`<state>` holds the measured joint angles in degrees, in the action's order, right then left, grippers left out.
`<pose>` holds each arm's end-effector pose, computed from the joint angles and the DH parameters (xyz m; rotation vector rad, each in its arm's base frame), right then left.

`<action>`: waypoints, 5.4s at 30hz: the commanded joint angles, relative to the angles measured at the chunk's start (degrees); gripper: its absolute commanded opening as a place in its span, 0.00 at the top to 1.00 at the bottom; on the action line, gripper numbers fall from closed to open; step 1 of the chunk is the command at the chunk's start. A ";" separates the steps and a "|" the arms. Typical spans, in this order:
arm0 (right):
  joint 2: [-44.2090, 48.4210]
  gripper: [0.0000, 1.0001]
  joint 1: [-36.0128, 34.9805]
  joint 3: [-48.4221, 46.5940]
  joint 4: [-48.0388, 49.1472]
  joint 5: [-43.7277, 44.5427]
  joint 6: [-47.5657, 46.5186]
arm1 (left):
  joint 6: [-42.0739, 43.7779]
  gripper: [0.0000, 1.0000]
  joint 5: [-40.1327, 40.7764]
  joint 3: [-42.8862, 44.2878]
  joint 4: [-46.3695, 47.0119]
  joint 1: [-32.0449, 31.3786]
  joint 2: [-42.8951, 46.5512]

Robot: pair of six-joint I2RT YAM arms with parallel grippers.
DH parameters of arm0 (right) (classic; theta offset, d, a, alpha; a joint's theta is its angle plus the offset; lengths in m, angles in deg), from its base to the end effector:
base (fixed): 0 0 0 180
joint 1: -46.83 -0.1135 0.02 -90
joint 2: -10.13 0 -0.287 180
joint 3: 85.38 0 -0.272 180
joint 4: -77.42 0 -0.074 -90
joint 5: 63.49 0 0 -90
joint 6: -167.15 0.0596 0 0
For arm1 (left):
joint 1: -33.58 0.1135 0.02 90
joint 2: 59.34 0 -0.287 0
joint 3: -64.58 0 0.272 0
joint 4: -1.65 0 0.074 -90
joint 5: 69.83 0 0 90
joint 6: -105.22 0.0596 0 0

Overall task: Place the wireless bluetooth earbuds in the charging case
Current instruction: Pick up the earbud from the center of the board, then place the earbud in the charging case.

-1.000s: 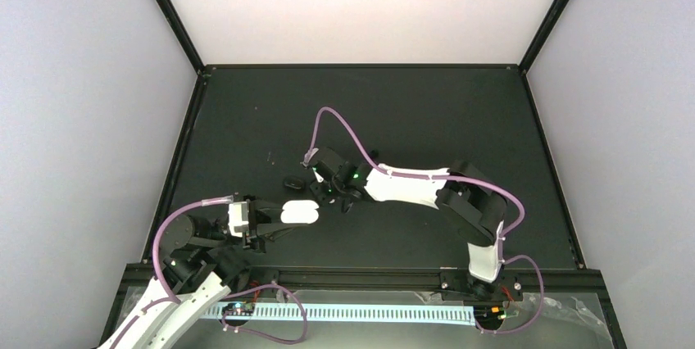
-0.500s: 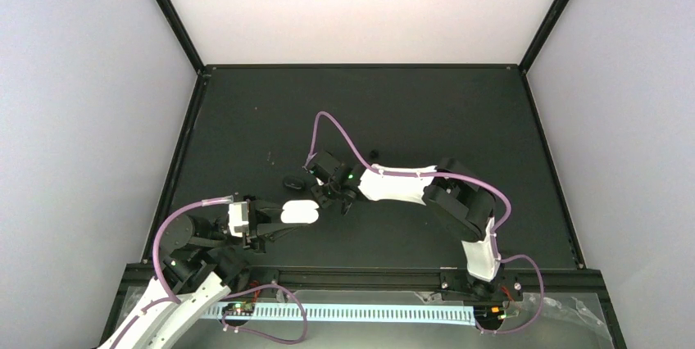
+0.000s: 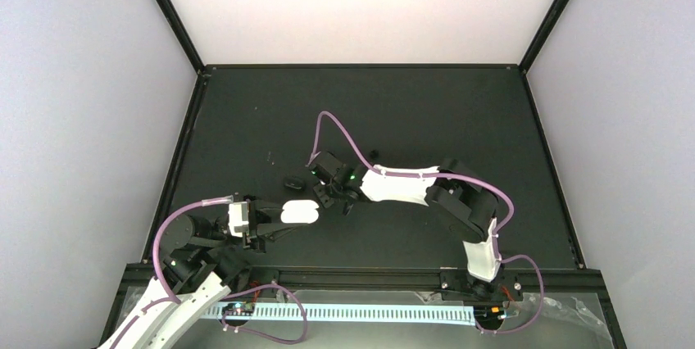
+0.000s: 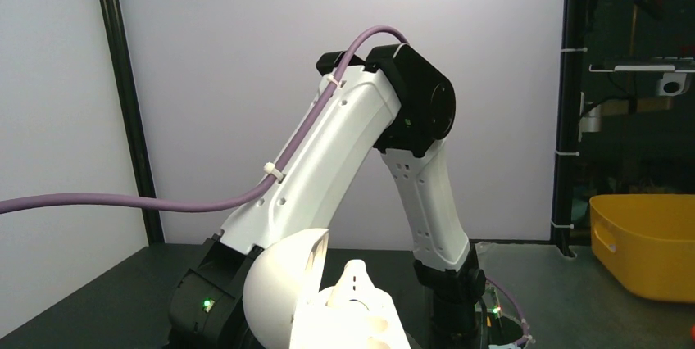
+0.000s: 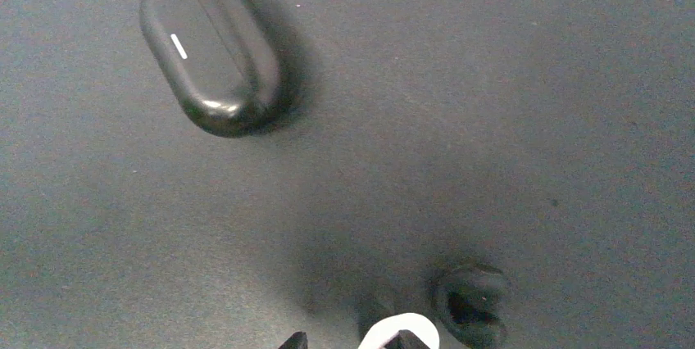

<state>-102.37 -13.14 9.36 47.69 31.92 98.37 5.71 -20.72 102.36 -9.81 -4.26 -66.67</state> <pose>0.2272 0.3819 0.1424 -0.8327 2.4782 0.4106 0.0411 -0.0814 0.3267 0.9413 1.0545 -1.1328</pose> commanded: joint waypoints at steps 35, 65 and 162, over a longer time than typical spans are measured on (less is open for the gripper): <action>4.87 0.87 1.04 4.22 -1.20 5.79 1.16 | 0.55 0.98 0.65 0.45 -0.14 0.19 0.22; 17.82 0.99 2.53 10.47 -0.68 6.25 2.76 | 0.64 0.98 1.09 0.54 -0.92 0.19 0.88; 39.53 0.99 -19.99 -11.87 -23.37 -7.31 -29.06 | 0.66 0.98 -12.30 4.41 10.61 -2.64 -21.61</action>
<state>-62.03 -32.35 -1.48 24.83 24.11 68.90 5.82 -33.85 104.24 -0.35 -6.62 -89.16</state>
